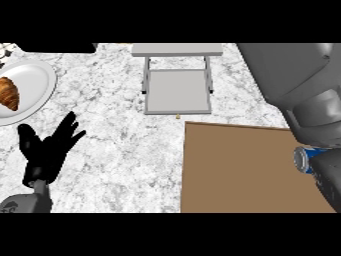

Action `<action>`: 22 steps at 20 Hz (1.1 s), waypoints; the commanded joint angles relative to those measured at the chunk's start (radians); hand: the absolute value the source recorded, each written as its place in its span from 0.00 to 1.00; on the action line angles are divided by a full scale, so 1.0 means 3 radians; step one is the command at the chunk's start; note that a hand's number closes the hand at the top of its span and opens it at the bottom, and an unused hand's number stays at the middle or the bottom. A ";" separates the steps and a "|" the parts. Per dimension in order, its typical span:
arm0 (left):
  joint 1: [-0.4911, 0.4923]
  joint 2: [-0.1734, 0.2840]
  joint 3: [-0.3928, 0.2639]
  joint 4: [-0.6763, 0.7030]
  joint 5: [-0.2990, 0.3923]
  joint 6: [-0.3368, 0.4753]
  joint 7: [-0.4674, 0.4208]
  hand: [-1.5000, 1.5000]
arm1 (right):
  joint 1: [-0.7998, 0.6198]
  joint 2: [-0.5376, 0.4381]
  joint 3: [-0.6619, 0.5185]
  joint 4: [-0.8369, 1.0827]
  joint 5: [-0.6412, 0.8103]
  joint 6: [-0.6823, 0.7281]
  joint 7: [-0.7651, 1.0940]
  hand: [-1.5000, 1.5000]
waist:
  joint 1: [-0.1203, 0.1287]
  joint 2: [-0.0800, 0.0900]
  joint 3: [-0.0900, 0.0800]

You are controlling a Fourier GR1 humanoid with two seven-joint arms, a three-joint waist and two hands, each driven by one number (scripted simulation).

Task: Pick the tomato from the tray and place it in the tiered shelf

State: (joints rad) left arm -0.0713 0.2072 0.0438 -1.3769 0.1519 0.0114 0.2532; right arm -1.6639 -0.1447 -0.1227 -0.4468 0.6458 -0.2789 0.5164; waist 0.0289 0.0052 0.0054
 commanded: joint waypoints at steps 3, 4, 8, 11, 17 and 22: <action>0.0097 -0.0121 -0.0105 0.0064 -0.0061 0.0060 0.0105 0.50 | 0.0011 0.0044 -0.0398 -0.0091 -0.0351 -0.0336 -0.0112 0.00 | 0.0007 0.0016 -0.0020; 0.0157 -0.0025 -0.0004 0.0170 -0.0017 -0.0030 -0.0006 0.50 | 0.0059 -0.0086 -0.0473 -0.0172 -0.0447 -0.0220 -0.0205 0.00 | -0.0023 0.0009 -0.0019; 0.0081 -0.0048 -0.0033 0.0059 -0.0029 0.0018 0.0125 0.50 | 0.0048 0.0021 -0.0681 -0.0298 -0.0632 -0.0570 -0.0219 0.00 | -0.0019 0.0005 -0.0018; 0.0092 0.0025 0.0018 -0.0020 0.0033 -0.0052 0.0194 0.50 | -0.0013 -0.0155 -0.0731 -0.0279 -0.0591 -0.0769 -0.0199 0.00 | -0.0011 0.0003 -0.0020; 0.0115 0.0032 0.0033 0.0000 0.0027 -0.0060 0.0225 0.50 | 0.0173 -0.0424 -0.0649 -0.0360 -0.0358 -0.1104 -0.0004 0.00 | -0.0080 -0.0018 -0.0019; 0.0164 -0.0060 0.0017 -0.0004 -0.0029 0.0039 0.0176 0.50 | 0.0323 -0.0831 -0.0840 -0.0689 -0.0534 -0.0980 0.0153 0.00 | -0.0143 -0.0042 -0.0016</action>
State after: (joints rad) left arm -0.0523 0.2081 0.0619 -1.3945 0.1481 0.0185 0.2936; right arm -1.6061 -0.3145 -0.3470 -0.5911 0.5075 -0.5873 0.5366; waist -0.0006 -0.0056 0.0059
